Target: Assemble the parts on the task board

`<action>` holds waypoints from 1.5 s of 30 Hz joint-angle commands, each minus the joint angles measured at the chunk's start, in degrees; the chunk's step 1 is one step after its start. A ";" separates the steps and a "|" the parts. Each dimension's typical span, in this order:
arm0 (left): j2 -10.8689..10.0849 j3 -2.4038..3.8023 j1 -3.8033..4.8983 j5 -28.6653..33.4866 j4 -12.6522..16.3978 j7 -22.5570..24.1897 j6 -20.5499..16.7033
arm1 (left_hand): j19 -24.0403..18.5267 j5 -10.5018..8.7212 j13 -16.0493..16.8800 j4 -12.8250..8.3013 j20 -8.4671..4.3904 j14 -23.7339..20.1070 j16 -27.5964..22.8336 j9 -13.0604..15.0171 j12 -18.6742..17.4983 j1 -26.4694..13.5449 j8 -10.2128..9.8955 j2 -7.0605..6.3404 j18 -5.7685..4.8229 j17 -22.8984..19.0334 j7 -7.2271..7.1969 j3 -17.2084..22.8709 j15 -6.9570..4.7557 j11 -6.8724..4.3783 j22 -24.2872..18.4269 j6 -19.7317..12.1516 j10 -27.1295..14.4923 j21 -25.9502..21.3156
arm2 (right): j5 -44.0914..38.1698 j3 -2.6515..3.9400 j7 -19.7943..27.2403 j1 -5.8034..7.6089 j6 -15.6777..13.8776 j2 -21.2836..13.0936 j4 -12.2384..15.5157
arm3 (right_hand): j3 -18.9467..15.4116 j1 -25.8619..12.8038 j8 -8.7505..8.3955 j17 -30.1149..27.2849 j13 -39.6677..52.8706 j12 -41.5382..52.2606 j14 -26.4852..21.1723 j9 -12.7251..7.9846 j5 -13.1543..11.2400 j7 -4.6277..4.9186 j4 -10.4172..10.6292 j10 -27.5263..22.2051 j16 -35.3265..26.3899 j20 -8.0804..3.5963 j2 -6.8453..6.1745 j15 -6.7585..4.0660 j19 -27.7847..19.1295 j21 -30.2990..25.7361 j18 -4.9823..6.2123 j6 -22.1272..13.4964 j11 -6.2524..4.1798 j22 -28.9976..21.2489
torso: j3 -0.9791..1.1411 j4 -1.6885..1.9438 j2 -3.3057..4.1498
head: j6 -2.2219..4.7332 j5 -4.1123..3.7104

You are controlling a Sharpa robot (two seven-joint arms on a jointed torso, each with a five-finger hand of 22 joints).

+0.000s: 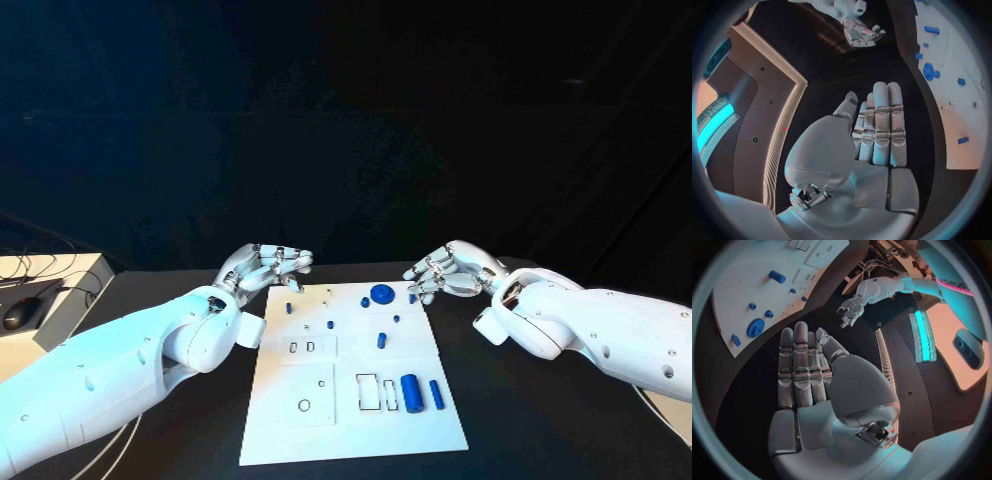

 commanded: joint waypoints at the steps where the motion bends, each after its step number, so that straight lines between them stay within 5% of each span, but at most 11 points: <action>1: -1.19 0.02 -0.32 -9.47 1.94 -0.99 3.30 | 1.02 0.02 0.25 -1.14 -1.31 -0.58 5.29 0.14 0.42 1.03 0.08 0.08 -0.41 4.74 -0.31 -0.21 -0.72 -0.49 2.21 1.04 0.47 3.49 | -12.28 0.03 -3.78 -0.06 -3.00 0.26 -0.05 | -0.94 -0.06 -0.18 2.64 1.04 1.43 2.97 0.16 0.90 -0.82 0.11 5.22 3.20 -1.83 -0.75 -1.51 3.03 2.18 -1.11 1.44 -2.73 1.12 | 0.16 -0.01 0.19 | -0.55 0.00; 4: -2.64 0.03 -0.73 -12.69 3.88 -1.62 3.23 | 2.87 0.00 1.22 -2.28 -2.47 -3.42 12.58 0.33 1.99 1.24 0.58 0.05 0.42 11.97 -1.05 -0.32 -1.00 -0.79 6.31 2.20 0.17 9.76 | -16.54 0.03 -6.38 -0.07 -4.65 1.29 -0.71 | -1.98 0.21 -0.81 13.11 5.60 6.32 3.13 0.54 3.35 -2.03 0.37 8.44 20.53 -5.46 -1.30 -4.07 8.39 7.66 -1.54 3.68 -4.60 4.37 | 0.33 0.00 0.18 | -1.13 -0.06; 8: -3.99 0.04 -1.17 -14.29 5.73 -2.28 3.38 | 1.66 -0.01 2.52 -2.58 -2.36 -5.08 15.96 0.19 3.90 0.27 0.36 0.34 1.64 16.82 -0.74 -0.59 -0.83 -0.56 9.63 1.47 -1.86 13.93 | -20.05 0.05 -9.75 -0.06 -5.10 2.82 -1.61 | 0.42 3.10 -0.96 17.72 4.26 1.35 3.15 0.18 1.60 -0.56 -0.50 0.19 27.99 -6.30 -1.47 -3.78 8.99 10.14 -1.13 1.63 -2.67 6.22 | 0.54 0.00 0.49 | -1.20 -0.10; 10: -4.61 0.04 -1.33 -14.71 6.61 -2.46 3.27 | 1.66 -0.04 2.99 -2.68 -2.21 -4.25 16.07 0.21 4.73 -0.19 0.44 0.17 2.24 17.68 -0.76 -0.79 -0.93 -0.61 10.67 1.33 -2.21 15.22 | -21.46 0.05 -11.00 -0.02 -5.58 3.75 -2.14 | 2.40 2.62 -0.98 22.66 2.98 -0.51 0.67 0.40 1.16 -0.62 -0.48 2.34 35.46 -6.09 -2.33 -3.66 9.03 12.32 -0.33 2.14 -3.09 8.10 | 0.63 0.11 0.62 | -1.34 0.06; 14: -5.78 0.05 -1.54 -15.10 8.24 -3.00 2.83 | 0.77 -0.11 3.90 -3.04 -1.75 -3.85 15.70 0.20 6.21 -1.06 0.48 -0.33 2.95 19.26 -0.71 -0.83 -0.82 -0.41 12.13 0.84 -3.35 16.66 | -24.82 0.06 -12.93 0.13 -5.91 5.79 -3.24 | 3.08 1.11 -1.19 23.42 0.60 -0.74 0.19 -0.23 1.85 0.29 -0.24 -2.91 36.08 -5.53 -2.76 -2.66 8.14 12.59 0.04 -0.38 -0.92 8.70 | 0.67 0.15 0.80 | -1.44 0.31; 18: -6.96 0.05 -1.73 -15.33 9.87 -3.50 2.43 | 0.45 -0.07 7.02 -4.00 -1.56 -3.28 16.70 0.28 10.49 -1.47 1.04 -0.78 3.62 21.97 -0.69 0.08 -0.77 -0.44 14.09 0.11 -6.03 18.77 | -29.72 0.07 -15.76 0.33 -5.43 7.81 -4.15 | 5.07 0.69 -1.07 26.39 -0.17 -0.73 0.36 -0.26 1.78 0.28 -0.41 -2.61 40.36 -4.80 -3.32 -2.53 9.09 14.45 1.55 -0.16 -0.89 10.49 | 0.67 0.27 0.93 | -1.75 0.43; 20: -7.56 0.05 -1.80 -15.42 10.70 -3.65 2.24 | -0.15 -0.13 8.76 -4.30 -1.29 -3.27 16.55 0.27 12.88 -1.76 1.37 -0.81 3.89 23.00 -0.64 0.56 -0.76 -0.32 14.90 -0.47 -7.90 19.42 | -32.52 0.06 -17.77 0.44 -5.19 8.87 -4.50 | 5.29 1.19 -1.04 27.26 0.62 0.33 0.25 -0.32 1.81 0.02 -0.46 0.38 41.60 -4.84 -3.96 -3.15 9.52 14.79 1.55 -0.10 -2.26 10.87 | 0.67 0.35 1.12 | -1.73 0.49; 23: -8.26 0.06 -1.86 -15.49 11.69 -3.73 2.00 | -0.76 -0.07 10.44 -4.66 -0.81 -2.87 15.36 0.22 16.44 -2.45 2.53 -1.08 4.12 25.09 -0.49 1.32 -0.59 -0.13 16.41 -1.13 -10.47 20.30 | -36.02 0.06 -20.15 0.57 -5.03 10.15 -4.94 | 5.84 0.89 -1.15 28.41 1.02 -0.41 -0.84 -0.55 3.14 0.37 -0.31 0.07 42.81 -5.08 -4.57 -3.03 9.36 14.59 1.32 -1.12 -1.90 11.24 | 0.64 0.52 1.43 | -1.77 0.52; 31: -10.14 0.24 -1.92 -15.55 14.06 -3.86 1.10 | -0.91 -0.06 9.60 -4.72 -0.96 -2.44 14.72 0.15 16.31 -2.50 2.67 -1.22 4.25 25.75 -0.52 1.47 -0.55 -0.05 16.95 -1.66 -10.73 20.30 | -43.87 0.04 -25.18 1.36 -6.05 13.75 -6.62 | 8.65 -1.69 -1.12 29.21 -0.42 -0.68 -1.29 -0.61 2.57 1.77 -0.33 -12.62 44.64 -3.00 -6.64 -0.34 10.35 13.57 3.84 -4.38 2.22 11.66 | 0.33 0.92 2.68 | -1.28 0.58; 40: -11.11 0.54 -1.93 -15.52 15.60 -3.88 0.20 | -1.24 -0.08 6.89 -4.57 -0.82 -2.30 13.41 0.13 14.35 -2.71 2.84 -1.40 4.22 25.40 -0.41 1.49 -0.34 0.27 17.23 -1.95 -10.45 19.95 | -49.92 -0.23 -27.08 1.78 -5.24 16.13 -7.83 | 8.30 -2.27 -1.11 29.42 -0.40 -0.55 -1.89 -0.64 1.92 1.12 0.30 -18.52 46.54 -1.33 -8.63 0.65 12.07 11.63 5.31 -5.63 3.24 11.62 | 0.04 1.58 4.08 | -0.90 0.44; 45: -11.39 0.96 -1.93 -15.36 16.20 -3.86 0.00 | -1.24 -0.06 5.24 -4.47 -0.69 -2.24 12.75 0.11 13.23 -2.81 2.87 -1.41 4.25 25.27 -0.30 1.51 -0.21 0.48 17.31 -2.09 -10.31 19.49 | -51.34 -0.42 -27.07 1.82 -4.30 16.79 -8.39 | 5.53 -0.07 -1.16 28.96 -0.45 -0.49 -2.42 -0.59 1.92 0.41 3.35 -23.35 47.62 -0.37 -9.80 1.36 13.79 8.65 5.97 -6.60 4.08 11.00 | -0.04 2.02 4.75 | -0.83 0.38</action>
